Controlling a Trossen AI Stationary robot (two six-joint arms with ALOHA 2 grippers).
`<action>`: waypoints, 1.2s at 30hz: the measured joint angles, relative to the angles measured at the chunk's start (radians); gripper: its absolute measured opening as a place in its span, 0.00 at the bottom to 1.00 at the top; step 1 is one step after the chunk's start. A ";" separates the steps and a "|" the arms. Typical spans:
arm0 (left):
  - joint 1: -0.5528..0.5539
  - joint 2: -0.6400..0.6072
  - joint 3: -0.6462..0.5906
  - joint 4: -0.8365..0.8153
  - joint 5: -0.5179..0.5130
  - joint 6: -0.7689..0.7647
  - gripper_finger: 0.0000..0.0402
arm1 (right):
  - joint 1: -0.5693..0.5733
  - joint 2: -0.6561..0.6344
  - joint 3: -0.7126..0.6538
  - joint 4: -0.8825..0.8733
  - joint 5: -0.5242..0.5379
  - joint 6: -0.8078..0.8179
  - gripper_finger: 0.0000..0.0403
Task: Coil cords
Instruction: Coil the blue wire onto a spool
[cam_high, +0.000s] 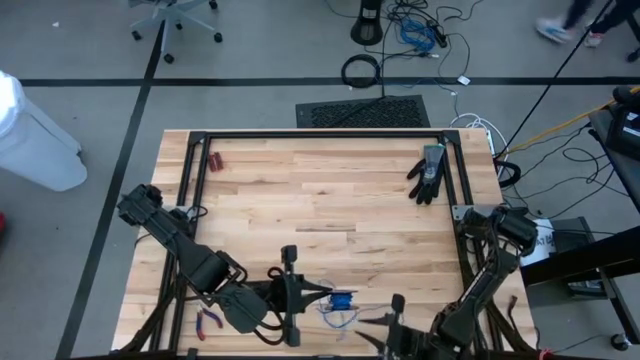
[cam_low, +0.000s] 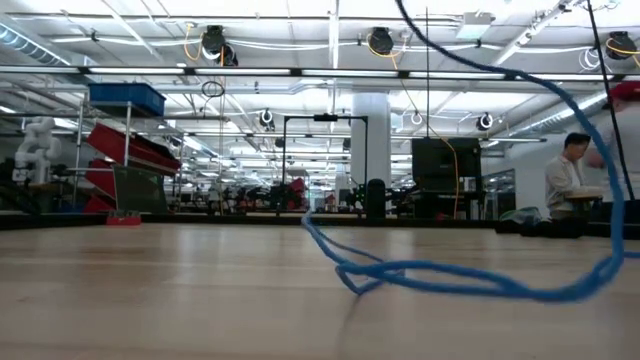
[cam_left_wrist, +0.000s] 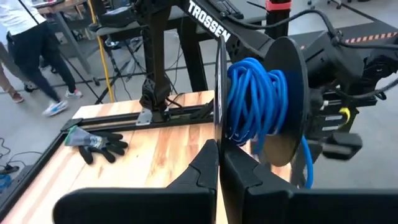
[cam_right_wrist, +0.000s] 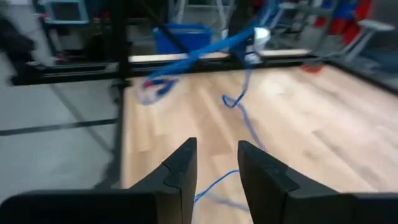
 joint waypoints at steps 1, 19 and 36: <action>0.000 -0.004 0.000 0.002 0.000 0.013 0.02 | -0.011 0.000 -0.002 0.000 0.007 -0.009 0.26; 0.000 -0.021 0.000 0.009 -0.030 0.040 0.02 | -0.087 0.000 -0.028 0.143 0.033 -0.235 0.26; 0.000 -0.020 -0.001 0.006 -0.031 0.041 0.02 | -0.198 0.000 -0.028 0.341 -0.144 -0.441 0.19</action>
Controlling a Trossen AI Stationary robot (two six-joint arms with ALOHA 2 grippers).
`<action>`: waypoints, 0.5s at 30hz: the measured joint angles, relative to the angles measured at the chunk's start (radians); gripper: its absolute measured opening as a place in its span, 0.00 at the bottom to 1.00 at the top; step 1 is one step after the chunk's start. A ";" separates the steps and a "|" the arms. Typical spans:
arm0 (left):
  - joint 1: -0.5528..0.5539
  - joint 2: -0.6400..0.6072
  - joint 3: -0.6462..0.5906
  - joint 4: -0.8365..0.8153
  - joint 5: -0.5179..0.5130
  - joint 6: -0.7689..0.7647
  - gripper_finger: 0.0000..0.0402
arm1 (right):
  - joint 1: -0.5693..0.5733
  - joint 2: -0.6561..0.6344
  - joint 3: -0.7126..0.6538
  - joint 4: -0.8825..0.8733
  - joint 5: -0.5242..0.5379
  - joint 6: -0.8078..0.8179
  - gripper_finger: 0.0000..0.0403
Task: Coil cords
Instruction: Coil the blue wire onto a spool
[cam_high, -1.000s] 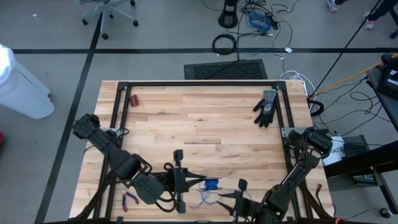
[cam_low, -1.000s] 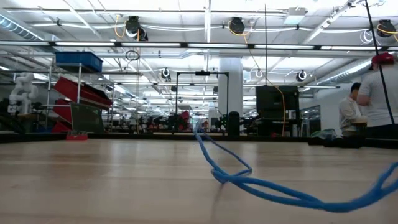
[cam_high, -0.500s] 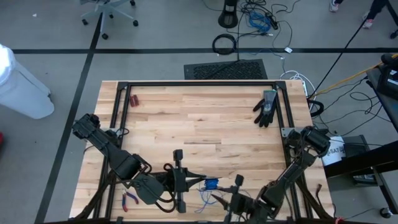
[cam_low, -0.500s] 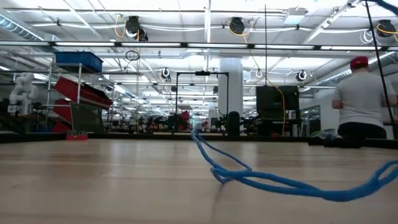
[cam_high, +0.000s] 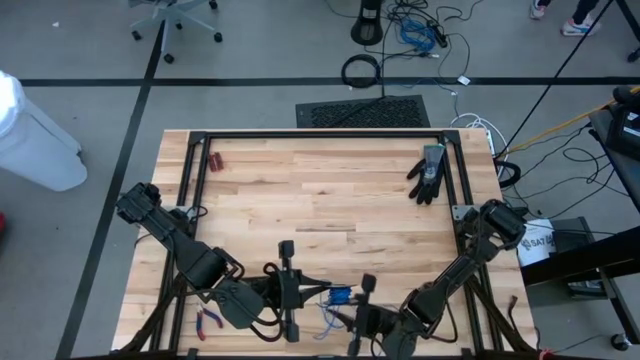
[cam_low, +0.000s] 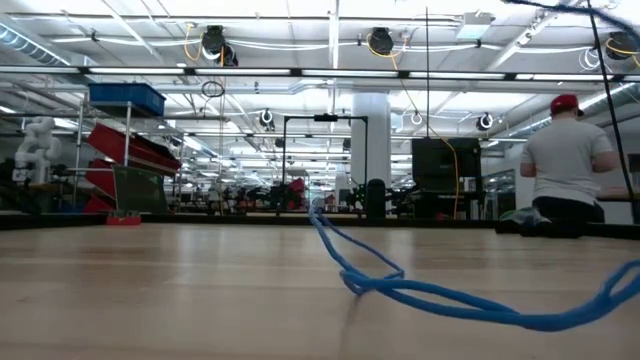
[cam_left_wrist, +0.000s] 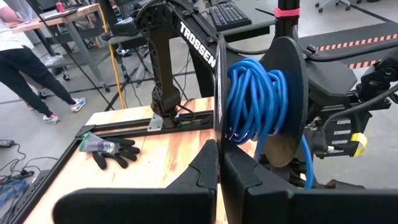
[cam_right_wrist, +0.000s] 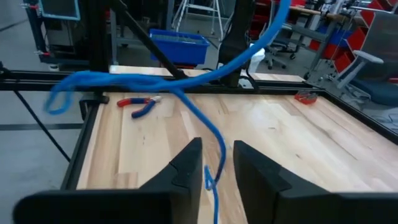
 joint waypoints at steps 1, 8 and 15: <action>0.000 0.000 0.000 0.000 0.000 0.000 0.02 | -0.001 0.000 0.000 -0.001 0.000 0.000 0.17; 0.000 0.000 0.000 -0.018 -0.014 -0.001 0.02 | 0.021 0.000 0.000 -0.009 0.001 0.015 0.02; -0.035 0.000 -0.001 0.035 -0.053 0.032 0.02 | 0.088 0.000 0.000 -0.205 0.053 0.263 0.00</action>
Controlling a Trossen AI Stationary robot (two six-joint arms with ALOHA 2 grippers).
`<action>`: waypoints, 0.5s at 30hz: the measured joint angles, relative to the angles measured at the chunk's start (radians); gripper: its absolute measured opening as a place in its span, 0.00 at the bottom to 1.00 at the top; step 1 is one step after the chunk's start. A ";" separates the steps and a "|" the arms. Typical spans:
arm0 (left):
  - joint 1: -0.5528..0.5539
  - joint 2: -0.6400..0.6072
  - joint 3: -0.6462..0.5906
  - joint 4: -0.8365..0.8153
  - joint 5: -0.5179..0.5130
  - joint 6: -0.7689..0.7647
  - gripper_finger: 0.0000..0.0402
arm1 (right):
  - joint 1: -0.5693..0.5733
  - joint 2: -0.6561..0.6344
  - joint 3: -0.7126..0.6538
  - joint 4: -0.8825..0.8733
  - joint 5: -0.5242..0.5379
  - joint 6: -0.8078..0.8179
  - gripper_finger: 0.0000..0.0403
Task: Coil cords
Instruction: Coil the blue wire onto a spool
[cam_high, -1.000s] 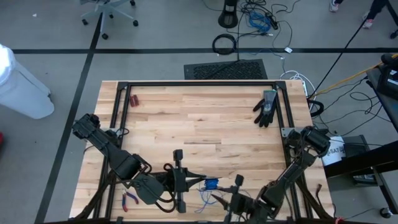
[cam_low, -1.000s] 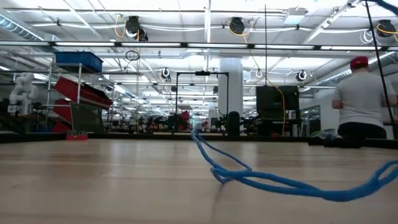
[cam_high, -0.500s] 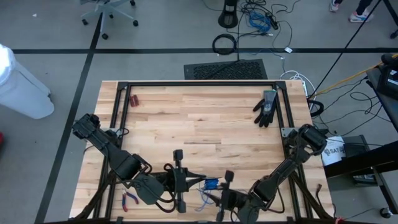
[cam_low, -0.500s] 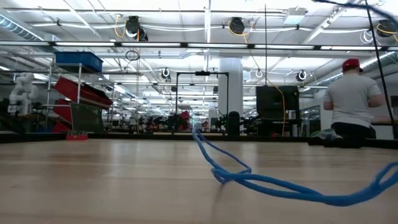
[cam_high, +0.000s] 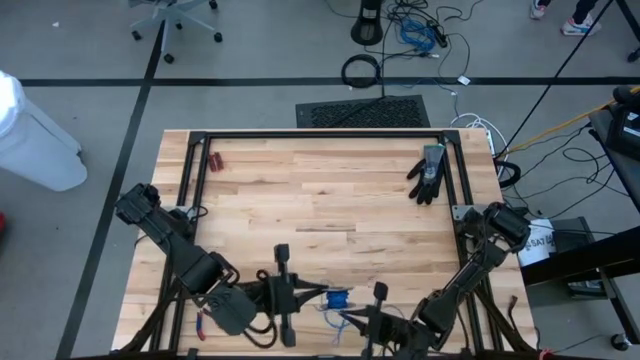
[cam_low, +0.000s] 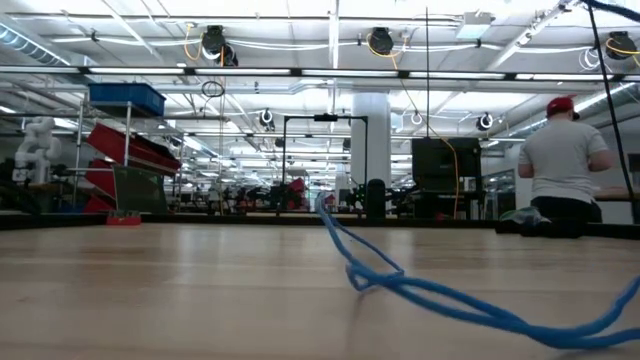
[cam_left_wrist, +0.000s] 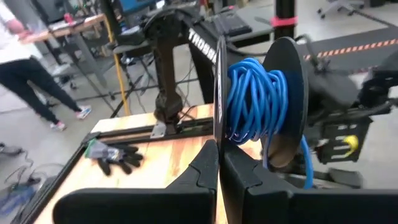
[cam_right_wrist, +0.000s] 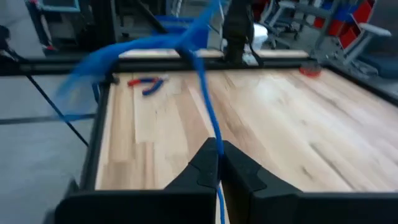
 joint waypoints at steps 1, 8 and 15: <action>-0.008 -0.001 0.000 0.011 -0.006 0.014 0.02 | 0.009 0.000 0.000 -0.040 0.008 0.042 0.00; -0.055 -0.016 0.000 0.025 -0.126 0.027 0.02 | 0.049 0.000 0.000 -0.279 0.032 0.301 0.00; -0.103 -0.032 0.000 0.018 -0.244 0.052 0.02 | 0.063 0.000 0.000 -0.460 0.028 0.478 0.00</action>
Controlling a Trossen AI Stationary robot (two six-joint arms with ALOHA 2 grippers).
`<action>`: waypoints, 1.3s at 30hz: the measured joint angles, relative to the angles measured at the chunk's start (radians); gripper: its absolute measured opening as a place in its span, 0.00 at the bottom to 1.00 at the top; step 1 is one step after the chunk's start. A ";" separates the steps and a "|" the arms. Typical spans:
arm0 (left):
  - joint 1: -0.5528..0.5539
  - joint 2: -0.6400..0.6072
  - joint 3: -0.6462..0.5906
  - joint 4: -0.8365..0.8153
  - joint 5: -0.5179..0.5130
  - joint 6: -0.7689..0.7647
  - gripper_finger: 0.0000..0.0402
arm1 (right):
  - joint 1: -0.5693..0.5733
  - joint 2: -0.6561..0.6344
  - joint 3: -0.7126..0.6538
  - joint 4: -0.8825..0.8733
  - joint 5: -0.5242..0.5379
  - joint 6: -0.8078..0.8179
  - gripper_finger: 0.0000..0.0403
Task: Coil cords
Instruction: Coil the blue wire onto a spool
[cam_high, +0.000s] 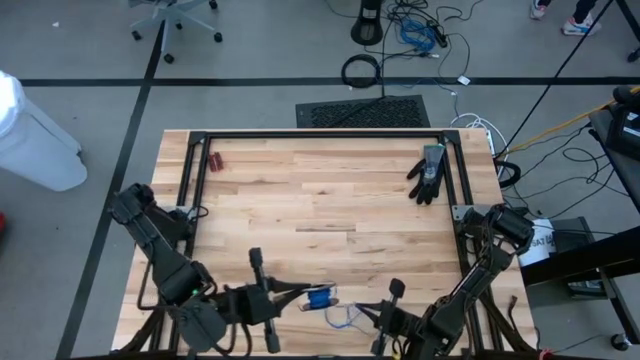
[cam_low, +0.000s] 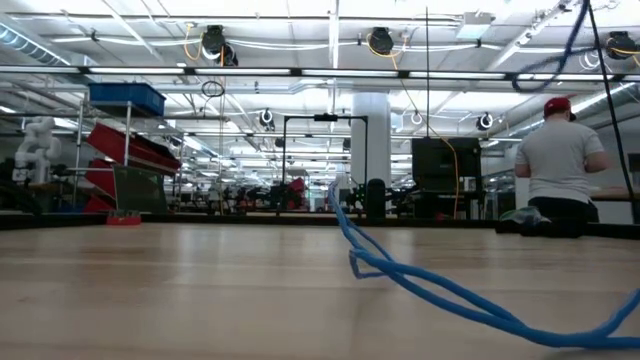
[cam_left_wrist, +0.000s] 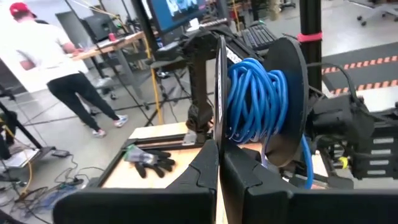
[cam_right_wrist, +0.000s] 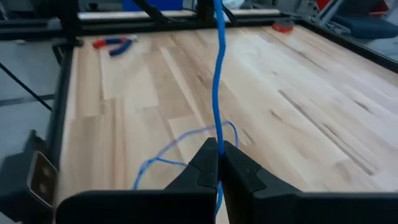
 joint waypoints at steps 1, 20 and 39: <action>-0.006 -0.003 0.000 0.002 -0.009 0.000 0.02 | 0.001 0.000 0.000 -0.022 0.000 0.021 0.00; -0.096 -0.038 0.000 -0.032 -0.121 0.017 0.02 | 0.053 0.000 0.000 -0.369 -0.077 0.383 0.00; 0.080 0.021 0.000 -0.027 0.082 -0.033 0.02 | 0.054 -0.100 0.002 -0.304 -0.061 0.308 0.24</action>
